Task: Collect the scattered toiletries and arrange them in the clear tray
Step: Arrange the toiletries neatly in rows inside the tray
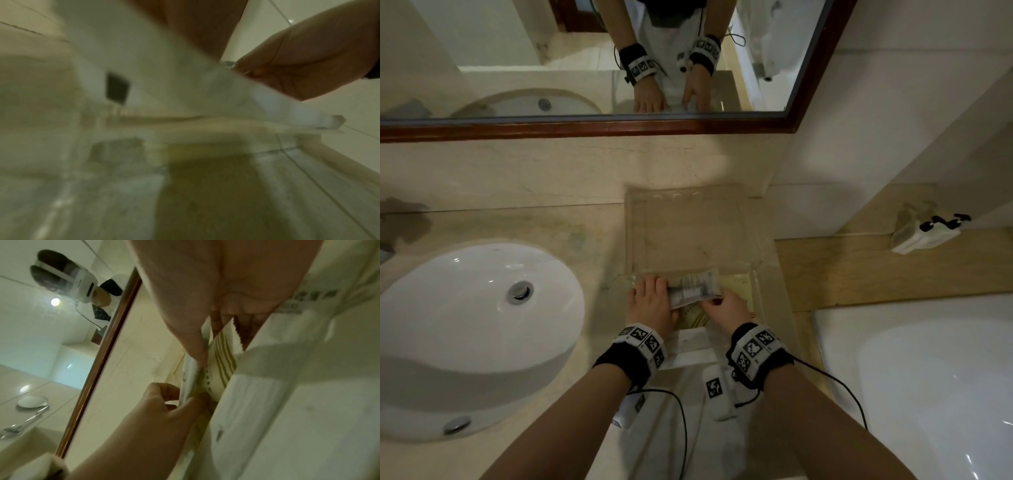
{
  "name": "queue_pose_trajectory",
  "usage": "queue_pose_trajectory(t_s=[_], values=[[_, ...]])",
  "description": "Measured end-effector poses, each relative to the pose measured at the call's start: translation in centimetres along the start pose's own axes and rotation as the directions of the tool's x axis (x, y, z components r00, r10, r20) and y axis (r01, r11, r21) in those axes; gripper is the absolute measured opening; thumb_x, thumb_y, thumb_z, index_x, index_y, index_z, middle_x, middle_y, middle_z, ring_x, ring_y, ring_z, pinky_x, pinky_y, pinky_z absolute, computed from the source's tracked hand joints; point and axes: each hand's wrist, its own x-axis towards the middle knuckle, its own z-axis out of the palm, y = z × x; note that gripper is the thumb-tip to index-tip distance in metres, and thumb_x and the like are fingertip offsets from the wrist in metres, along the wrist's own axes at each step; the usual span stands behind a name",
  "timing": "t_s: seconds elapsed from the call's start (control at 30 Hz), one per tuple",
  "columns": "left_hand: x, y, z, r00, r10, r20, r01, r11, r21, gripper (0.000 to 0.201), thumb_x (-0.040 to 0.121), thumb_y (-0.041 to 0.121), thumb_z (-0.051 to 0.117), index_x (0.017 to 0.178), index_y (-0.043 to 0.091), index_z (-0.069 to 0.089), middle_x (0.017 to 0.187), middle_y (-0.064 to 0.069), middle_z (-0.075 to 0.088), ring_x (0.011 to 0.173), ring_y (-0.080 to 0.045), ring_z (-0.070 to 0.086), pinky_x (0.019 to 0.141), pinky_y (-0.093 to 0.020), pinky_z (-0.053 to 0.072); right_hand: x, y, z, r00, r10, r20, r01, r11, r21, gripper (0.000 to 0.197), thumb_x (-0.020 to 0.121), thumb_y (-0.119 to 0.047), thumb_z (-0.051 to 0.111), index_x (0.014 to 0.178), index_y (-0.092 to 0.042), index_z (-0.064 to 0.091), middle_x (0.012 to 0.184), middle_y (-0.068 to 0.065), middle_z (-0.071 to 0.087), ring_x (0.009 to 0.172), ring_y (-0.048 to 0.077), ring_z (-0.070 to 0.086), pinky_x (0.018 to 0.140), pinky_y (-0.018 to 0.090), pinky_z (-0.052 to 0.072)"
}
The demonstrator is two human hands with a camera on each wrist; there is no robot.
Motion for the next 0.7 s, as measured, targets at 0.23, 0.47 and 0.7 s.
queue_pose_trajectory(t_s=[0.23,0.47,0.7], values=[[-0.2,-0.2,0.1,0.998,0.009,-0.060,-0.009,1.000,-0.005,0.044,0.078,0.033,0.057,0.113,0.007,0.047,0.124,-0.014,0.047,0.118,-0.030,0.043,0.098,-0.041,0.034,0.6,0.3,0.4,0.999,0.009,-0.033,-0.008,1.000,0.029,0.030,0.086,-0.018,0.058,0.112,-0.005,0.054,0.104,0.011,0.062,0.100,0.028,0.060,0.081,0.033,0.048],[-0.4,-0.2,0.1,1.000,0.017,-0.022,-0.016,0.999,0.032,0.047,0.075,0.034,0.056,0.114,0.011,0.044,0.124,-0.011,0.043,0.117,-0.030,0.040,0.099,-0.042,0.033,0.2,0.5,0.8,0.990,-0.056,-0.129,0.039,0.991,-0.131,0.013,0.089,-0.012,0.050,0.098,-0.003,0.054,0.099,0.018,0.063,0.083,0.027,0.056,0.067,0.029,0.038],[-0.4,-0.3,0.1,0.999,0.032,-0.017,-0.031,0.999,0.022,0.047,0.074,0.035,0.055,0.114,0.013,0.043,0.124,-0.009,0.041,0.117,-0.029,0.038,0.101,-0.041,0.032,0.6,0.5,1.2,0.981,-0.040,-0.189,0.004,0.982,-0.191,0.007,0.085,-0.012,0.050,0.081,-0.006,0.053,0.098,0.017,0.052,0.089,0.030,0.054,0.078,0.034,0.045]])
